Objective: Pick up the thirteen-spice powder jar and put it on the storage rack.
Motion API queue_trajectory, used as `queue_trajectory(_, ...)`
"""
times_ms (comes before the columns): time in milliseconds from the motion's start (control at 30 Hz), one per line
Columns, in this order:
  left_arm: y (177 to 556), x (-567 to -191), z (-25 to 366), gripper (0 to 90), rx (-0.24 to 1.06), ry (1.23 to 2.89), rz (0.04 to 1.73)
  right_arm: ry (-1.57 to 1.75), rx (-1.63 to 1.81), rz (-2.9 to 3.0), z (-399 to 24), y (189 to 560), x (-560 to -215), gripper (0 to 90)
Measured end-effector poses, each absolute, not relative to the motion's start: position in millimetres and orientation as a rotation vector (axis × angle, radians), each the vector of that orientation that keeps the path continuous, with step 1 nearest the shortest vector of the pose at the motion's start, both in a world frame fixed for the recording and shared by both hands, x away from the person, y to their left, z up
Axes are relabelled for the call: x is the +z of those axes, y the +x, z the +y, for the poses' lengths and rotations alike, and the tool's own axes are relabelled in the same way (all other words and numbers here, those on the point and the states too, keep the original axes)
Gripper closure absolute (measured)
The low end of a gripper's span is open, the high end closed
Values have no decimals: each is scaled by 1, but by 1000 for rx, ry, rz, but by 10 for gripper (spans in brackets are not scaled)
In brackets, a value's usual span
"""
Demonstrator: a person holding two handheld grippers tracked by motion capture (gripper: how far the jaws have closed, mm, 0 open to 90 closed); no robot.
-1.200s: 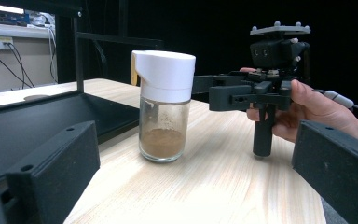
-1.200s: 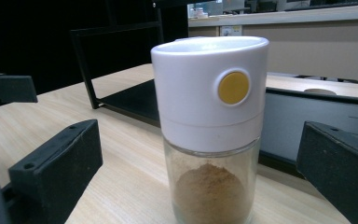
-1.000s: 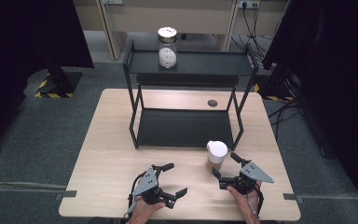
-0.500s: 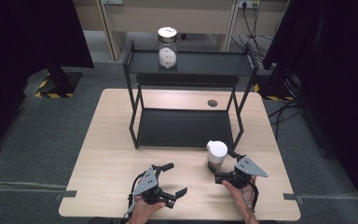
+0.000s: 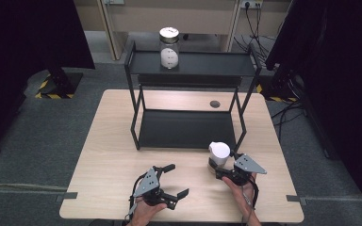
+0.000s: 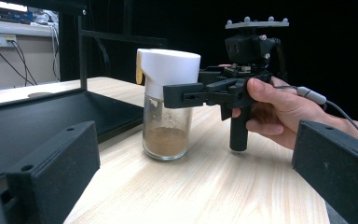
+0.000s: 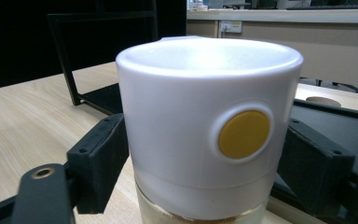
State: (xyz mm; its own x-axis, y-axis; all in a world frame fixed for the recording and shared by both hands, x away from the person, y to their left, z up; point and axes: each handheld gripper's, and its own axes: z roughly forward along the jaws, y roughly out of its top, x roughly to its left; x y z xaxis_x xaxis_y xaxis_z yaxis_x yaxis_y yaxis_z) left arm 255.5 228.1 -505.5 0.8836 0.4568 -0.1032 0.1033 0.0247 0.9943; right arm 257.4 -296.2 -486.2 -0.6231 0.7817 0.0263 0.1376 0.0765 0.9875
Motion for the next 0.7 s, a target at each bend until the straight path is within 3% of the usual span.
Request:
queue_trajectory(167,256,-506,228,2,288,1537,461,899,1567,1851,-295,260,-485,301)
queue_trajectory(700,256,-506,229,2,291,1534,465,869,1590,1836,-296,251,-474,307)
